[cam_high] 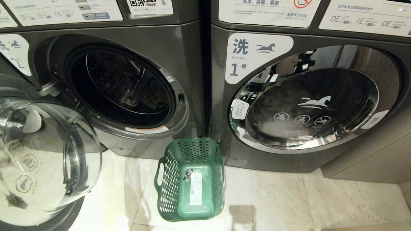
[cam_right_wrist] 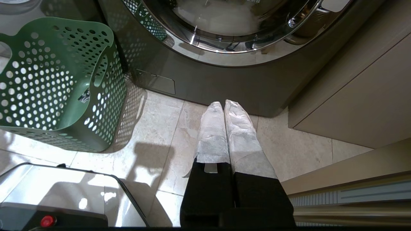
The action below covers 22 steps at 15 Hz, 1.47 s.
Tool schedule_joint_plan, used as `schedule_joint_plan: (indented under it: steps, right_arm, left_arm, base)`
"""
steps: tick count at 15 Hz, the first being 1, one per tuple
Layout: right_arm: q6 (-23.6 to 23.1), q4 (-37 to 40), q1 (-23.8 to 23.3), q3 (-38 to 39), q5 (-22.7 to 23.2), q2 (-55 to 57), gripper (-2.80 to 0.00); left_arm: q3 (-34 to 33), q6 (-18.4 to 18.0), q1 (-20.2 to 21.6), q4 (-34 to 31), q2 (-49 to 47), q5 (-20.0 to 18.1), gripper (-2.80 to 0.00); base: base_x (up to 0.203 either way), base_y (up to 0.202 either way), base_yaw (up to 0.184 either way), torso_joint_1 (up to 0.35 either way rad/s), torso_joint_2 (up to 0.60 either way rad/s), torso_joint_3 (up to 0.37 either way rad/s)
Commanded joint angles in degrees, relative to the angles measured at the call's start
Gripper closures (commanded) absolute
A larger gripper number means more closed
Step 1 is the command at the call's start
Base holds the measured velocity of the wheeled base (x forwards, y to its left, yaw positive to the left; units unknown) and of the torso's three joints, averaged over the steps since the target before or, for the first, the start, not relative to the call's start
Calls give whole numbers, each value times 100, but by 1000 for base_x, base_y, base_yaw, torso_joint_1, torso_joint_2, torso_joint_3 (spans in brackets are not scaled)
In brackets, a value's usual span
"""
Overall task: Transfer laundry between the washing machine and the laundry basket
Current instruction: Open the lid of the washing machine
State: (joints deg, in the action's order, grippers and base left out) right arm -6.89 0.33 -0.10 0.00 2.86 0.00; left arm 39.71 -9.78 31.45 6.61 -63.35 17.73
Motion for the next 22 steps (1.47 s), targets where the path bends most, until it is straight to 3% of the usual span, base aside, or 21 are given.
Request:
schedule_joint_plan:
  steps: [1, 6, 11, 16, 22]
  right_arm:
    - [-6, 2, 1, 0, 4, 0, 0]
    - [-6, 2, 1, 0, 4, 1, 0]
    - [-6, 2, 1, 0, 4, 4, 0]
    - [-6, 2, 1, 0, 4, 9, 0]
    - [-6, 0, 1, 0, 4, 2, 0]
  left_arm:
    - [45, 1, 292, 22, -210, -108, 0]
    - [54, 6, 565, 319, -400, -171, 0]
    - [341, -15, 1182, 562, -870, -520, 0]
    - [471, -9, 1655, 875, -1316, -633, 0]
    - [710, 2, 1981, 1198, -1742, -707, 0]
  base:
    - [0, 0, 0, 0, 0, 0]
    - [0, 0, 0, 0, 0, 0]
    - [0, 0, 0, 0, 0, 0]
    - [0, 0, 0, 0, 0, 0]
    - [0, 0, 0, 0, 0, 0]
